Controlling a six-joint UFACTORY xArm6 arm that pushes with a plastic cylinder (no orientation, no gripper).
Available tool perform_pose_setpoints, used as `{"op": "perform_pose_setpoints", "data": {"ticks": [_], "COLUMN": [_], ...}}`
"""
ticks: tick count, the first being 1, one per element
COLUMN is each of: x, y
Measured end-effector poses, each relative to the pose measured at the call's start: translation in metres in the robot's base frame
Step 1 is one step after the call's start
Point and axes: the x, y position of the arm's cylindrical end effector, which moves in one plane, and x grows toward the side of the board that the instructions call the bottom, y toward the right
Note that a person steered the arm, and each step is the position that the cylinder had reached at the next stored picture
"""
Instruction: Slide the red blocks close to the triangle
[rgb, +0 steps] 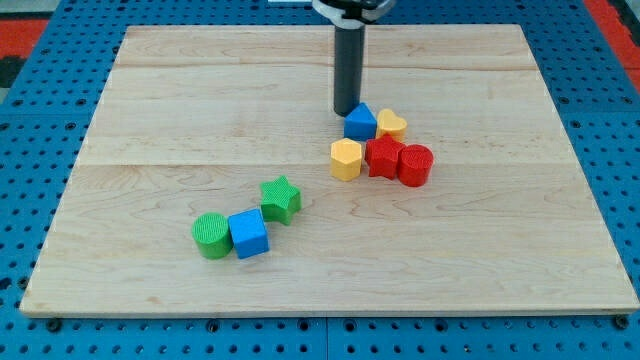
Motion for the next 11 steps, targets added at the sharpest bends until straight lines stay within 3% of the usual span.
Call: {"op": "perform_pose_setpoints", "data": {"ticks": [3, 4, 5, 6, 7, 9, 10, 11], "x": [0.032, 0.027, 0.052, 0.070, 0.080, 0.154, 0.172, 0.155], "y": [-0.001, -0.055, -0.099, -0.050, -0.064, 0.012, 0.079, 0.105]}}
